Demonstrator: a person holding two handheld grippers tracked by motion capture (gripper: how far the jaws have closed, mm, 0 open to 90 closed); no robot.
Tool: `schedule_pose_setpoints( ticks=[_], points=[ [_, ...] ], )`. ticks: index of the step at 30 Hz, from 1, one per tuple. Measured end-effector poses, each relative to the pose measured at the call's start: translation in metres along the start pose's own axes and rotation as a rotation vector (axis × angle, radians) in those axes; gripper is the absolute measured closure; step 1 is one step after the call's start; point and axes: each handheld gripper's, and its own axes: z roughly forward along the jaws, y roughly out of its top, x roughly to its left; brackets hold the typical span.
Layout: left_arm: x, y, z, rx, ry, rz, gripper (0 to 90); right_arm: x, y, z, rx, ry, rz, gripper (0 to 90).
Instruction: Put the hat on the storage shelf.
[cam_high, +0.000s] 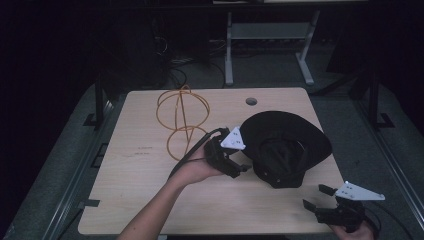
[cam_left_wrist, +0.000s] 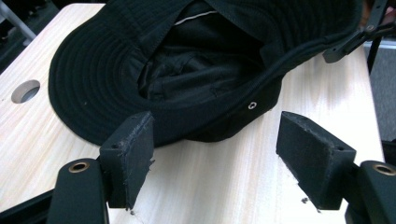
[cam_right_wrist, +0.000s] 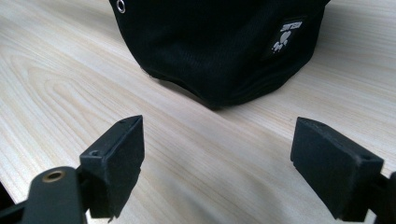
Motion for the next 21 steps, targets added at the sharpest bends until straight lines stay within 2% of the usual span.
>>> schedule_pose_setpoints(
  ticks=[1,2,7,11,14,16,17,21],
  points=[
    [0.001,0.002,0.003,0.009,-0.002,0.006,27.0,0.000,0.000,0.000,0.000,0.000,0.000,17.0],
    [0.002,0.005,0.009,0.037,-0.009,0.019,27.0,0.000,0.000,0.000,0.003,0.004,-0.003,17.0],
    [0.003,0.009,0.021,0.079,-0.008,0.032,30.0,0.001,0.000,0.000,0.002,0.005,-0.004,17.0],
    [0.003,0.008,0.037,0.138,0.005,0.061,40.8,0.001,0.001,0.002,0.005,0.009,-0.008,17.0],
    [0.002,0.008,0.040,0.141,0.003,0.064,47.6,0.002,0.001,0.002,0.007,0.011,-0.013,17.0],
    [0.000,0.008,0.042,0.128,0.005,0.072,57.2,0.003,0.002,0.002,0.004,0.012,-0.017,17.0],
    [-0.002,0.008,0.042,0.121,0.006,0.083,57.2,0.003,0.002,0.002,0.003,0.013,-0.017,17.0],
    [-0.010,0.008,0.043,0.103,0.003,0.102,67.4,0.003,0.002,0.002,-0.002,0.007,-0.014,17.0]
  ],
)
